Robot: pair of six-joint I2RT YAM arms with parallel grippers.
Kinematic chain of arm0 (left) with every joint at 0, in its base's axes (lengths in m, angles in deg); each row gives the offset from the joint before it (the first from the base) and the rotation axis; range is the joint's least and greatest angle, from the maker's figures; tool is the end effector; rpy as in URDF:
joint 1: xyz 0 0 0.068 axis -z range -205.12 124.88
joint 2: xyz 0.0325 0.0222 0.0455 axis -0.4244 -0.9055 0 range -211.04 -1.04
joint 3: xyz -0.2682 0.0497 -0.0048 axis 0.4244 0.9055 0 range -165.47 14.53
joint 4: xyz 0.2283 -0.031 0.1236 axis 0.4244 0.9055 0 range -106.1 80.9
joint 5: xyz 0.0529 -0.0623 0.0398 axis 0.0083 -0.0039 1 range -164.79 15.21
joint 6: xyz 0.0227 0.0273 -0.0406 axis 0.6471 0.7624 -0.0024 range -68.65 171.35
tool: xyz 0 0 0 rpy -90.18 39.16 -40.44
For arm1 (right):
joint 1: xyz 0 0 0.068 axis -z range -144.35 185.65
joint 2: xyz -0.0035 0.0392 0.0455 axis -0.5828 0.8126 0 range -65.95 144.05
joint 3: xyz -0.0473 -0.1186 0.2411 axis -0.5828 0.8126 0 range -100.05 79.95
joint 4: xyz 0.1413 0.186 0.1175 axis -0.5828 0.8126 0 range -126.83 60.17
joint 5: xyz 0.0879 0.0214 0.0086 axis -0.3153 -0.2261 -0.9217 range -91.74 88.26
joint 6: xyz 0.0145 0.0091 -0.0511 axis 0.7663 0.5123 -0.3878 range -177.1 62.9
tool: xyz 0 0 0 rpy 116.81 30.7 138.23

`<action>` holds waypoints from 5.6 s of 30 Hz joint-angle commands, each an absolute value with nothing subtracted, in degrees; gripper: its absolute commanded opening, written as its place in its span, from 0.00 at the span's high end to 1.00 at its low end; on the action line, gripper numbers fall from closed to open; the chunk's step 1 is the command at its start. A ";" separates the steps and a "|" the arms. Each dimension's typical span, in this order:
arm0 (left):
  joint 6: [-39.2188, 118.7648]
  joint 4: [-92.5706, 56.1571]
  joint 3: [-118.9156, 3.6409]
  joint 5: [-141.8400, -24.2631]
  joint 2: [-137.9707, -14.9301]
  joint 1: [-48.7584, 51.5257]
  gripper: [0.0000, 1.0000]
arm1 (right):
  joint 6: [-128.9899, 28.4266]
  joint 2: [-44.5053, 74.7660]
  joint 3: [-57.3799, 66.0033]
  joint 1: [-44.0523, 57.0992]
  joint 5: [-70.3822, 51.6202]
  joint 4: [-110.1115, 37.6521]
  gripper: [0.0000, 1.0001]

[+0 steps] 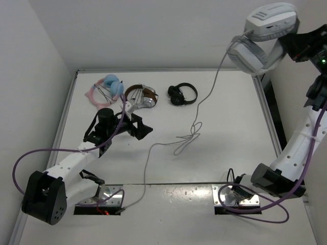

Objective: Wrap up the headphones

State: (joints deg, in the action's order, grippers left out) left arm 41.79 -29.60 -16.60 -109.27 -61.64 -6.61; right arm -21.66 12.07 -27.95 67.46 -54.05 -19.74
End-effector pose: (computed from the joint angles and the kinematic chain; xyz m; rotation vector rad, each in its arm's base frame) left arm 0.2141 -0.0930 0.2468 0.5740 1.8046 -0.8922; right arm 0.2198 -0.1031 0.5671 0.0520 1.4681 0.6637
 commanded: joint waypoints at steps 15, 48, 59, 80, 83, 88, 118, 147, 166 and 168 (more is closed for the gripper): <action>46.08 -31.84 -24.49 -111.72 -67.04 4.14 0.06 | -5.15 9.28 -29.38 69.66 -60.70 -34.28 1.00; 56.36 -31.86 -45.40 -114.97 -89.11 26.12 0.86 | -1.20 13.59 -34.31 64.04 -58.52 -32.61 1.00; 46.00 -37.63 -50.93 -94.15 -90.87 17.70 1.00 | 3.28 10.69 -28.52 66.85 -68.44 -36.20 1.00; 51.87 -15.85 -40.24 -85.59 -81.57 11.89 1.00 | 14.62 11.74 -34.05 73.69 -68.10 -48.78 1.00; 58.72 -10.14 -34.35 -91.12 -73.22 10.66 1.00 | 14.62 11.74 -32.74 76.86 -66.79 -48.78 1.00; 69.45 2.52 -27.76 -95.46 -64.69 11.36 0.82 | 14.62 12.98 -30.97 76.09 -64.59 -47.29 1.00; 48.40 -37.78 -31.86 -107.24 -85.39 22.60 0.22 | 11.71 16.40 -39.05 71.07 -59.57 -33.39 1.00; 43.88 -59.07 -40.40 -120.49 -105.28 29.82 0.43 | 19.90 18.60 -43.54 72.65 -58.43 -39.81 1.00; 44.50 -52.41 -41.98 -117.51 -108.19 29.29 1.00 | 16.84 19.13 -45.21 76.60 -57.82 -36.22 1.00; 43.37 -50.83 -40.07 -116.02 -106.09 27.98 1.00 | 14.37 18.43 -43.81 77.75 -56.33 -33.06 1.00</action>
